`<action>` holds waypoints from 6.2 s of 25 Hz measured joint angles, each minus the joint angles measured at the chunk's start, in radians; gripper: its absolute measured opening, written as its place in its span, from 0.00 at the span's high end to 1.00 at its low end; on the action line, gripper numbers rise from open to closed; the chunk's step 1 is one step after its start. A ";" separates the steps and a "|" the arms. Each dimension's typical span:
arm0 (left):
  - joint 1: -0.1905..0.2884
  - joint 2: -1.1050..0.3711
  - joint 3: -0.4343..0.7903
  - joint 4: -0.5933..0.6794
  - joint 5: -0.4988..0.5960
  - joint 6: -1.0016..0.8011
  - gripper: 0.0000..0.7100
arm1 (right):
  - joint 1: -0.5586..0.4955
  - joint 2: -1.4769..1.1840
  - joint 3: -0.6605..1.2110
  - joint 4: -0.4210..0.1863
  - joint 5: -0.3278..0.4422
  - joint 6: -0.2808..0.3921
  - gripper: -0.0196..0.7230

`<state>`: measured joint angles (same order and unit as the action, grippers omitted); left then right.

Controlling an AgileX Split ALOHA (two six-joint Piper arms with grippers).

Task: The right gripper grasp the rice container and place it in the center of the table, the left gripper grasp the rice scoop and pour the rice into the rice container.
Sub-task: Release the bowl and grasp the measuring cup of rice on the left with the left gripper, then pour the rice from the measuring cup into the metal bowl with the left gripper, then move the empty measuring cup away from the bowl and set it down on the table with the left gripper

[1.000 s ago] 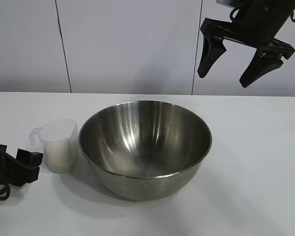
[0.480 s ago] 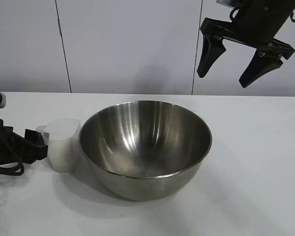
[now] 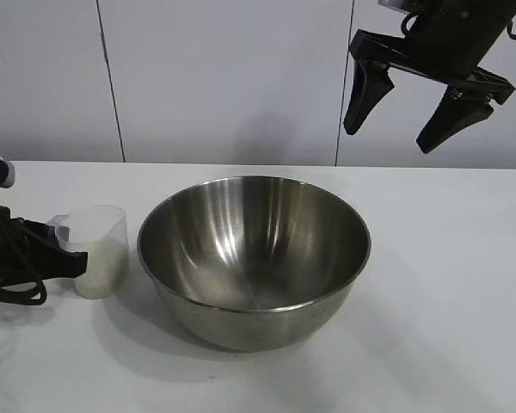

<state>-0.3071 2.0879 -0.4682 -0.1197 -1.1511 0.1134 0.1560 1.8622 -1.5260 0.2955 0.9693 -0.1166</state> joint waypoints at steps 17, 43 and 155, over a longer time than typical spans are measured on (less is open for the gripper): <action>-0.031 -0.392 -0.011 0.062 0.224 0.189 0.99 | 0.000 0.000 0.000 0.000 0.000 0.000 0.13; -0.311 -0.283 -0.439 0.075 0.822 1.386 0.99 | 0.000 0.000 0.000 0.000 0.000 -0.005 0.13; 0.147 -0.108 0.035 0.263 0.022 -0.146 0.99 | 0.000 0.000 0.000 0.015 -0.078 -0.060 0.13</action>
<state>-0.1603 1.9796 -0.4336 0.1432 -1.1295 -0.0324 0.1560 1.8622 -1.5260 0.3105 0.8914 -0.1765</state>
